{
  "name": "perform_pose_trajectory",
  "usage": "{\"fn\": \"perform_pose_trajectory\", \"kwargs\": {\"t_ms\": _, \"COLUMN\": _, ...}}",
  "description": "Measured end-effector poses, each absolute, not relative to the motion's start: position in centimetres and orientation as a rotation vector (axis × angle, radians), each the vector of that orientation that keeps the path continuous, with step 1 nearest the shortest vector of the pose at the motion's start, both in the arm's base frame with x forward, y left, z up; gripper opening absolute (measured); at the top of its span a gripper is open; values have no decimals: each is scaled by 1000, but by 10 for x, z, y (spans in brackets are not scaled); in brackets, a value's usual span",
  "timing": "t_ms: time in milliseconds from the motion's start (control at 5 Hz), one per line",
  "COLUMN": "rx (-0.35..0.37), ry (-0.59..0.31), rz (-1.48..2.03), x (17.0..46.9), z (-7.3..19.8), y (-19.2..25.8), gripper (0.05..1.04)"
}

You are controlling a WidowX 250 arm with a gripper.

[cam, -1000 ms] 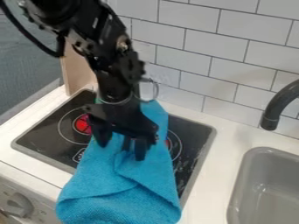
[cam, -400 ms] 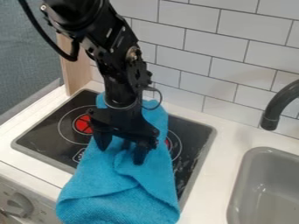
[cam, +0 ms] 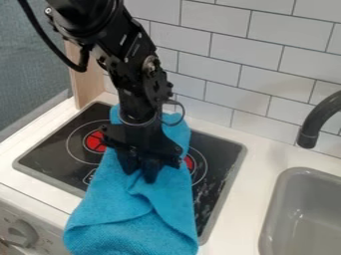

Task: Unfold from the left to the right

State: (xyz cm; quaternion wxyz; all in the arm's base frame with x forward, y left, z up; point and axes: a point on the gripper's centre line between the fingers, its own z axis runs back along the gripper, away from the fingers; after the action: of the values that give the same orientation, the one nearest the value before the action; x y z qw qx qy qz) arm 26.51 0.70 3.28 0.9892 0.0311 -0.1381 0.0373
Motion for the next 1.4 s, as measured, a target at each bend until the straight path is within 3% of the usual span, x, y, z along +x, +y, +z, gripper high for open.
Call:
{"fn": "perform_pose_trajectory", "kwargs": {"t_ms": 200, "rx": 45, "ry": -281, "rz": 82, "x": 266, "z": 33, "y": 5, "gripper": 163}}
{"fn": "perform_pose_trajectory", "kwargs": {"t_ms": 400, "rx": 22, "ry": -307, "rz": 96, "x": 267, "z": 42, "y": 8, "gripper": 74}}
{"fn": "perform_pose_trajectory", "kwargs": {"t_ms": 800, "rx": -38, "ry": -319, "rz": 102, "x": 270, "z": 52, "y": 11, "gripper": 52}}
{"fn": "perform_pose_trajectory", "kwargs": {"t_ms": 1400, "rx": -162, "ry": -387, "rz": 130, "x": 304, "z": 76, "y": -24, "gripper": 52}}
